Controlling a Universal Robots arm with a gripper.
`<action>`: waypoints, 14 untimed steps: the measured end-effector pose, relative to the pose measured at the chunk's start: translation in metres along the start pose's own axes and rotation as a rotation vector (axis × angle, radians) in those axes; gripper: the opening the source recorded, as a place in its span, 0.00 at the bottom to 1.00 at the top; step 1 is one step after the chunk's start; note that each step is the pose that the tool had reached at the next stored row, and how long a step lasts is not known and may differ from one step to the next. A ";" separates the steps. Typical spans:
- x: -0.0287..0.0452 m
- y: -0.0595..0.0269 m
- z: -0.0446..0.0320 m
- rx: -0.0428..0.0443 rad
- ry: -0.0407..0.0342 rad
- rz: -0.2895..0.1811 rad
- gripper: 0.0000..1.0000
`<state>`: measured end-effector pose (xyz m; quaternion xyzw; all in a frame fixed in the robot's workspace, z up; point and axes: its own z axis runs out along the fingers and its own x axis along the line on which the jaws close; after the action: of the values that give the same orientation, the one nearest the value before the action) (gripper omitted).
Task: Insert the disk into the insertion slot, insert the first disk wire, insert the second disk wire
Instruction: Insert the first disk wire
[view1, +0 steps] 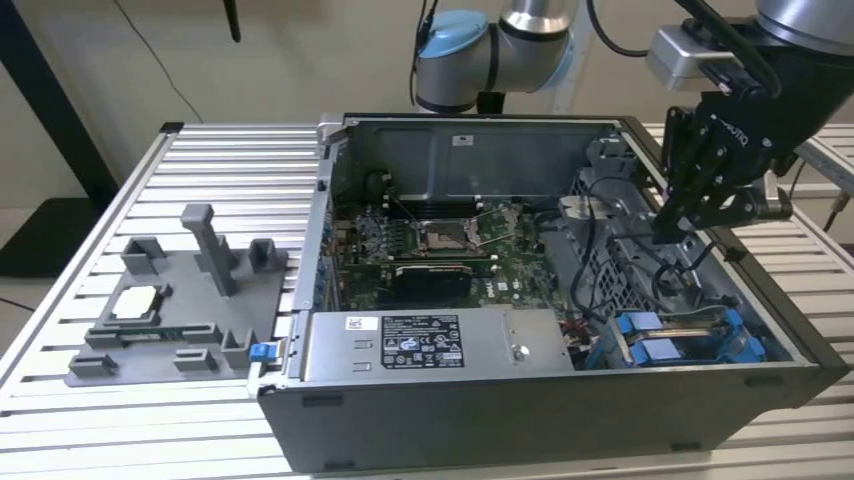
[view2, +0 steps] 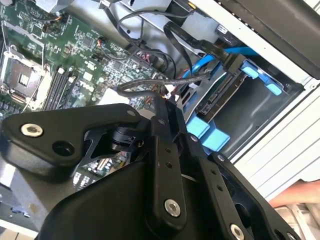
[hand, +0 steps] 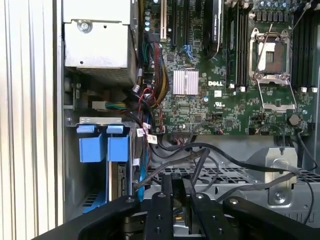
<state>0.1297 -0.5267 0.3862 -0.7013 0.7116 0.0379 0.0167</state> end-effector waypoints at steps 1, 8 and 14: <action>0.0008 -0.0002 0.0003 0.0000 0.0000 0.000 0.00; 0.0077 -0.0018 0.0023 -0.0002 0.0000 0.000 0.00; 0.0128 -0.0031 0.0048 -0.0003 0.0006 0.000 0.00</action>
<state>0.1325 -0.5392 0.3803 -0.7013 0.7117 0.0378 0.0164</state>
